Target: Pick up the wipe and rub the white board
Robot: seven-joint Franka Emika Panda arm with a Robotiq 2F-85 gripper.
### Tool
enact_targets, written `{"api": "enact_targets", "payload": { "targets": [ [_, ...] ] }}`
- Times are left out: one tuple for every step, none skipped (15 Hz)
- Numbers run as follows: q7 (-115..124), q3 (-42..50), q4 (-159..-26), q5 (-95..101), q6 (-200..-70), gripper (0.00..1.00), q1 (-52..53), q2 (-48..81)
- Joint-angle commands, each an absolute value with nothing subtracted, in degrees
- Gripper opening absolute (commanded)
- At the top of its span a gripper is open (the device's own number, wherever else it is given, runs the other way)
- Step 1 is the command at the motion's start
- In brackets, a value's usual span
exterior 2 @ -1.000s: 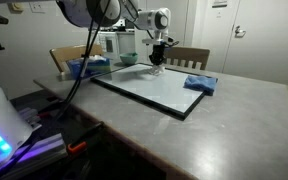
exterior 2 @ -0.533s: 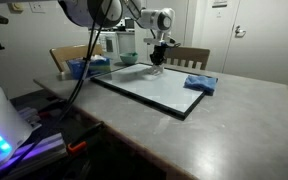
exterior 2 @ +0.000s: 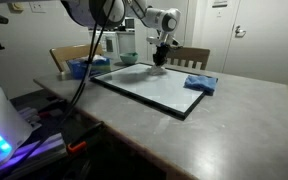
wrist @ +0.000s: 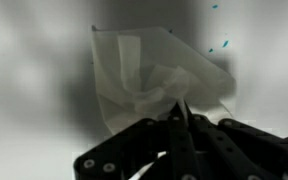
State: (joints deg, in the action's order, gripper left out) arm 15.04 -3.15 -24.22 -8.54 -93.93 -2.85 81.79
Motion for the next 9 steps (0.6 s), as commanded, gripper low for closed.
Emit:
{"api": "enact_targets", "payload": {
  "targets": [
    [18.86,-1.99,-20.72,-8.0,-93.38,0.0,-4.11,88.59],
    [19.82,-1.94,-25.01,-8.17,-94.67,0.0,-4.53,86.23],
    [21.08,-2.03,-24.55,-8.27,-94.06,0.0,-4.95,86.41],
    [22.27,-2.19,-24.45,-8.44,-93.5,0.0,-5.42,86.4],
    [23.25,-2.33,-24.34,-8.57,-93.06,0.0,-5.82,86.42],
    [24.08,-2.46,-24.24,-8.74,-92.7,0.0,-6.18,86.46],
    [25.18,-2.4,-20.34,-9.03,-90.48,0.0,-6.4,88.48],
    [25.89,-2.64,-20.12,-9.39,-89.85,0.0,-6.83,88.57],
    [26.22,-2.97,-22.61,-9.57,-90.74,0.0,-7.29,87.31]
  ]
}}
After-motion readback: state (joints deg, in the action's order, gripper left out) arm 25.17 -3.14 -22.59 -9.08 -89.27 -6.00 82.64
